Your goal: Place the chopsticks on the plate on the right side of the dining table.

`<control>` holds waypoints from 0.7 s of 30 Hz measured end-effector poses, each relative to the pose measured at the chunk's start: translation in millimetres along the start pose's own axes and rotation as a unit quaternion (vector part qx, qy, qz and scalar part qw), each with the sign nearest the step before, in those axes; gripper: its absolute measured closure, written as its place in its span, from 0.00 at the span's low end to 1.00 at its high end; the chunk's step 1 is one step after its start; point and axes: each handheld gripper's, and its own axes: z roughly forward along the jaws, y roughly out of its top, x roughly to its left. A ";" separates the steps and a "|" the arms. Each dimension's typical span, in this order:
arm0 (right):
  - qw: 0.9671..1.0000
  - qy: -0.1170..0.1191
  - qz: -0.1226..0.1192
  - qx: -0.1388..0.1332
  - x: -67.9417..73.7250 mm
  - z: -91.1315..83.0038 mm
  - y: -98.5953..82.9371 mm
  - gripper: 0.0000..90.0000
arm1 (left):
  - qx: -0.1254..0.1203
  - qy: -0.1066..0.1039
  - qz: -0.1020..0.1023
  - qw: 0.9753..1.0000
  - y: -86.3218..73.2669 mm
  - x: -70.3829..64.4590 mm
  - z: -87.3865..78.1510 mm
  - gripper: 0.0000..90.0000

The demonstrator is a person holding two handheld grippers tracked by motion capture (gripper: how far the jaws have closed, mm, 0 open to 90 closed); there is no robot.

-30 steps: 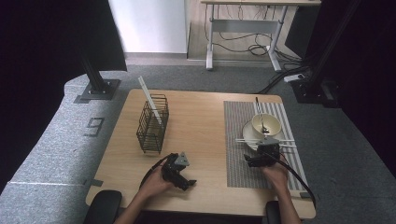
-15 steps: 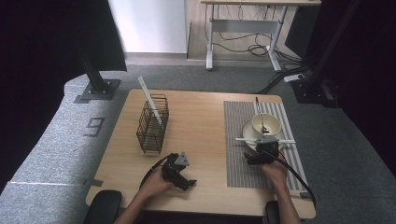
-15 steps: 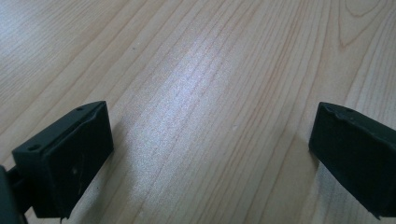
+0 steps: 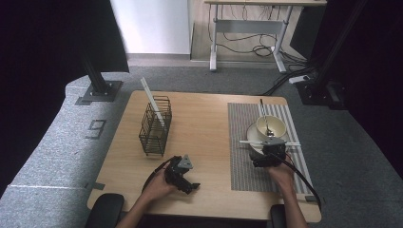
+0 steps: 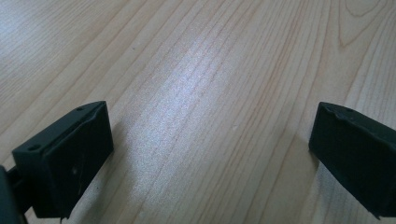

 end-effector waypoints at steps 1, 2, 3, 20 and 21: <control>1.000 -0.003 0.003 -0.001 -2.5 -3.1 0.2 0.01 | 0.000 0.000 0.000 1.000 0.0 0.0 0.0 0.00; 1.000 -0.007 0.007 -0.003 -5.6 -6.2 0.1 0.01 | 0.000 0.000 0.000 1.000 0.0 0.0 0.0 0.00; 1.000 -0.016 0.012 -0.005 -10.2 -10.7 -0.6 0.01 | 0.000 0.000 0.000 1.000 0.0 0.0 0.0 0.00; 0.981 -0.142 0.133 -0.013 -76.4 -34.9 -44.5 0.05 | 0.000 0.000 0.000 1.000 0.0 0.0 0.0 0.00; 0.981 -0.142 0.133 -0.013 -77.4 -33.9 -45.5 0.05 | 0.000 0.000 0.000 1.000 0.0 0.0 0.0 0.00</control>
